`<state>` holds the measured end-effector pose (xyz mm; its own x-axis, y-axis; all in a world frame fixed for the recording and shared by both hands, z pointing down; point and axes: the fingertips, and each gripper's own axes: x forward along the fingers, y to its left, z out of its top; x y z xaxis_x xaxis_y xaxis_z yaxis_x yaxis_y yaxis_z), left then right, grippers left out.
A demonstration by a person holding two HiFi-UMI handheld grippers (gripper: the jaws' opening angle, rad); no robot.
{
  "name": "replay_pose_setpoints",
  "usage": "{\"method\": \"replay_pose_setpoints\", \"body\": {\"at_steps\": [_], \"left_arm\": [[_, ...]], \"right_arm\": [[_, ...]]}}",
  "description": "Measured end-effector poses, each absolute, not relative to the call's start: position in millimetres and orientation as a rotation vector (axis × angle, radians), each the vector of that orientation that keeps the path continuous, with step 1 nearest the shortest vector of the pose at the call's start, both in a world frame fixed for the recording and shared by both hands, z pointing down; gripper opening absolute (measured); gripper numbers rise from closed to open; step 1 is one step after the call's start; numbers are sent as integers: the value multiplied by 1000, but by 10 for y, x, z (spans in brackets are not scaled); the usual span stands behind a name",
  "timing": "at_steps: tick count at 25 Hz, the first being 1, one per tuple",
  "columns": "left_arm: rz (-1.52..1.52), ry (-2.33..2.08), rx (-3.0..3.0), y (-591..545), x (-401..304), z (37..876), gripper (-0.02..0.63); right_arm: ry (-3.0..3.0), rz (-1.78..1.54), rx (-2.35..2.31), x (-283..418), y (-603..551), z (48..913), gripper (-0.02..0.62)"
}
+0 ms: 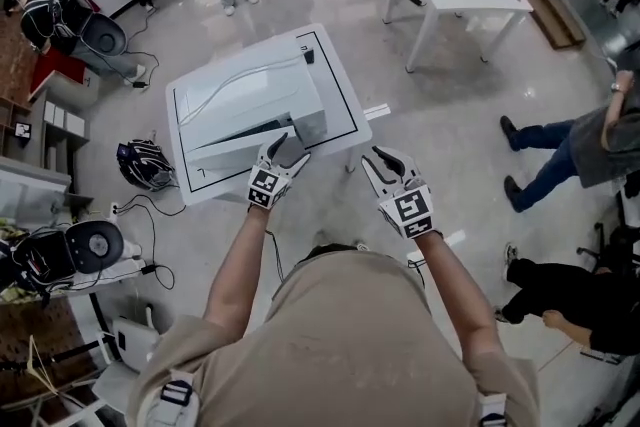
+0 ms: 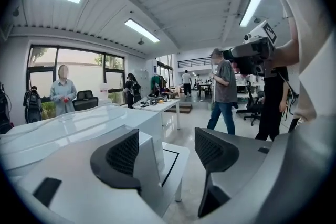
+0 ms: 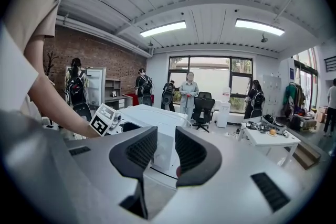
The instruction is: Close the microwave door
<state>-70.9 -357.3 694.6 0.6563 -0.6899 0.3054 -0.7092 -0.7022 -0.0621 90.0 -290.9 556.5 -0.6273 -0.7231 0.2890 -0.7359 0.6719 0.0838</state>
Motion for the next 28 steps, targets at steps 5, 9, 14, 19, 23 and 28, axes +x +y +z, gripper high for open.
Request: {"method": "replay_pose_setpoints", "body": {"at_steps": [5,9,14,19,23,28], "left_arm": [[453,-1180,2811,-3350,-694,6925,322],[472,-1181,2834,-3226,-709,6988,322],[442,-1179,2825,-3045,-751,6893,322],[380,-1214,2707,-2772,-855,7075,322],[297,-1246,2570,-2823,-987,7300,322],[201,-1308,2499,-3023,-1109,7291,322]], "right_arm": [[-2595,62,1160,858,-2898,5546,112],[-2589,68,1156,838,-2862,5572,112],[-2582,84,1148,798,-2794,5612,112],[-2578,96,1139,745,-2756,5650,112],[-2582,99,1117,654,-2737,5684,112],[-2594,83,1090,536,-2745,5675,112]]}}
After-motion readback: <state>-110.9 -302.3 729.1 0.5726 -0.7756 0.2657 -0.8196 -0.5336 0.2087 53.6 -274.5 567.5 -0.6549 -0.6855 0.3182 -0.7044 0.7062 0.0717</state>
